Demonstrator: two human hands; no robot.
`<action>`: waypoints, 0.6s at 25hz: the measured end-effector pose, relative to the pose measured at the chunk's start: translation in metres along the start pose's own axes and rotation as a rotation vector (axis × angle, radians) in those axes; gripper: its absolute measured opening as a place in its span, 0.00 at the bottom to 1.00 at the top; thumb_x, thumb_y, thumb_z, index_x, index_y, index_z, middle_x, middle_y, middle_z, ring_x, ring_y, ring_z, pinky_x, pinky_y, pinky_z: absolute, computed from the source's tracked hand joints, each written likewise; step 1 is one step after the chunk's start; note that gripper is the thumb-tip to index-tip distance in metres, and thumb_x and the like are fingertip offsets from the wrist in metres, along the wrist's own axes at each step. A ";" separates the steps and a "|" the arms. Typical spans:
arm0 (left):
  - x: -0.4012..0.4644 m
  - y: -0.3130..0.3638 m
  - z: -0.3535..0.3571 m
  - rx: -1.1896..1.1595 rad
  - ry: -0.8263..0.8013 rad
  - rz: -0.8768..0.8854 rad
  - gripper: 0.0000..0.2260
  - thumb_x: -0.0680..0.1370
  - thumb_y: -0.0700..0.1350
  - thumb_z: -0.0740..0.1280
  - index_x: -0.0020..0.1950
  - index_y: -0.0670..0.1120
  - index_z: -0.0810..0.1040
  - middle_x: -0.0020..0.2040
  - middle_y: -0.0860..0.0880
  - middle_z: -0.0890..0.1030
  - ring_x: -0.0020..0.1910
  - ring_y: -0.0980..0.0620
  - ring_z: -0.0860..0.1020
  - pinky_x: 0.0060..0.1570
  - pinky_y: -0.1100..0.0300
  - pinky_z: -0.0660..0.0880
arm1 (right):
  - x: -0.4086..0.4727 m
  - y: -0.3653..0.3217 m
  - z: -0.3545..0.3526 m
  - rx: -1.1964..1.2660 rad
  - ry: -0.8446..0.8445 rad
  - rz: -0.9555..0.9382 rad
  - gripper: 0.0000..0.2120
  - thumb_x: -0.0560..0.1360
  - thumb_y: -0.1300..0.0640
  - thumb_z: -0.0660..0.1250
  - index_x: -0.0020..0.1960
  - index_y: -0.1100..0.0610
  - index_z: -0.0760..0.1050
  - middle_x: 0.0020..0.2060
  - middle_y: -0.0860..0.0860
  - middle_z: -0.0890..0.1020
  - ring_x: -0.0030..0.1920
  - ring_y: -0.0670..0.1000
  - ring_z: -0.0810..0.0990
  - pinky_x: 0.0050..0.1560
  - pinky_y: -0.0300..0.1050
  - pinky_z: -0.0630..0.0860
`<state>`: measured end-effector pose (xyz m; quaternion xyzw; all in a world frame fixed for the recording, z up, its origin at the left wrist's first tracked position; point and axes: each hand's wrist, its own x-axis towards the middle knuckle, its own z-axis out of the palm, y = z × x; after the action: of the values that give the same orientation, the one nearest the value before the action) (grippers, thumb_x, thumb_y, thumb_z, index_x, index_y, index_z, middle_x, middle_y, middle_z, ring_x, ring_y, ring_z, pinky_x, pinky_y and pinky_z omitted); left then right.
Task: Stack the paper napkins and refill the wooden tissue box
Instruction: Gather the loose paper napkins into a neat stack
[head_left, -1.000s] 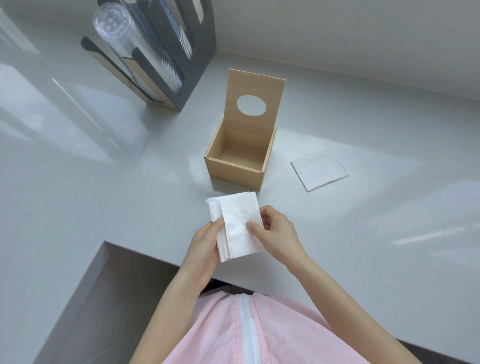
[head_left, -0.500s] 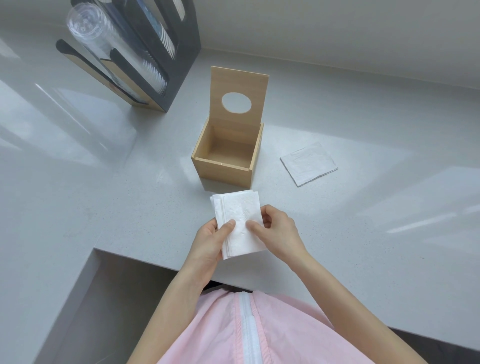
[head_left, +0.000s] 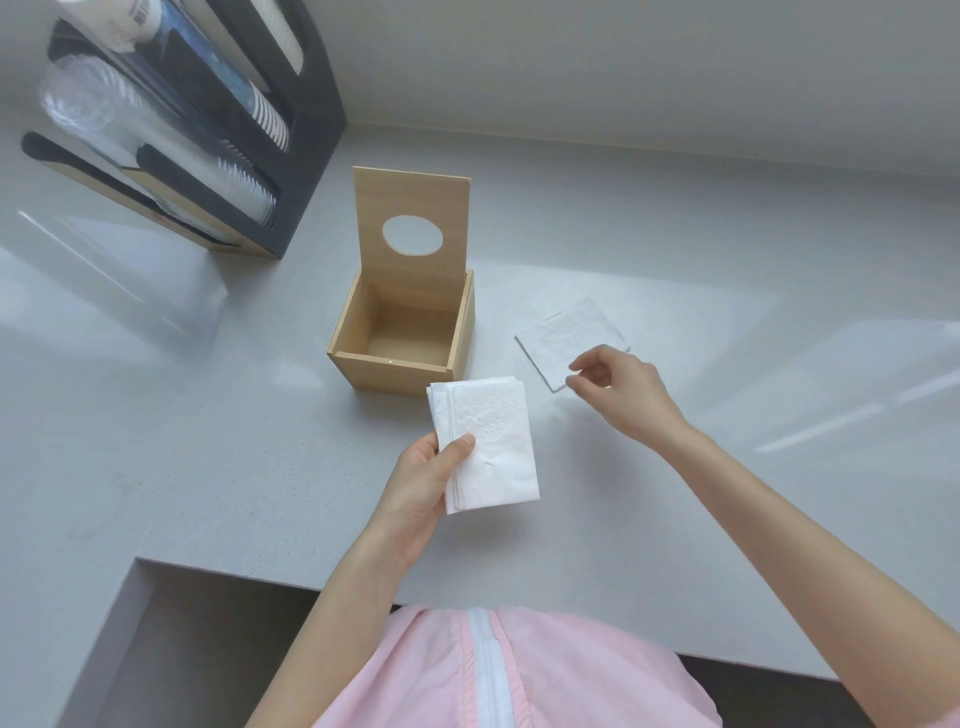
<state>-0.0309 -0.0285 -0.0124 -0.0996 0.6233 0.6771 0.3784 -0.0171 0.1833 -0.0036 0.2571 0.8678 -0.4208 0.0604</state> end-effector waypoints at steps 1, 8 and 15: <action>0.003 0.002 0.003 0.000 -0.006 -0.001 0.07 0.79 0.41 0.61 0.49 0.48 0.78 0.41 0.54 0.84 0.37 0.57 0.83 0.39 0.60 0.78 | 0.011 0.004 -0.005 -0.055 0.017 -0.011 0.12 0.75 0.57 0.64 0.57 0.58 0.75 0.47 0.51 0.79 0.50 0.51 0.78 0.47 0.41 0.73; 0.011 0.007 0.013 0.018 -0.010 -0.042 0.07 0.78 0.42 0.61 0.54 0.46 0.77 0.46 0.51 0.83 0.43 0.54 0.81 0.42 0.58 0.76 | 0.068 0.005 -0.026 -0.605 -0.051 -0.238 0.22 0.77 0.60 0.61 0.70 0.56 0.63 0.69 0.52 0.68 0.67 0.54 0.68 0.59 0.49 0.69; 0.015 0.004 0.014 0.024 -0.002 -0.085 0.08 0.78 0.42 0.61 0.56 0.45 0.77 0.48 0.49 0.83 0.45 0.51 0.81 0.45 0.56 0.76 | 0.090 -0.011 -0.025 -0.853 -0.310 -0.234 0.28 0.72 0.59 0.68 0.70 0.56 0.64 0.69 0.52 0.65 0.64 0.56 0.70 0.58 0.48 0.70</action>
<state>-0.0397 -0.0097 -0.0154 -0.1206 0.6262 0.6529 0.4087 -0.0971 0.2324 -0.0091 0.0436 0.9672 -0.0638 0.2419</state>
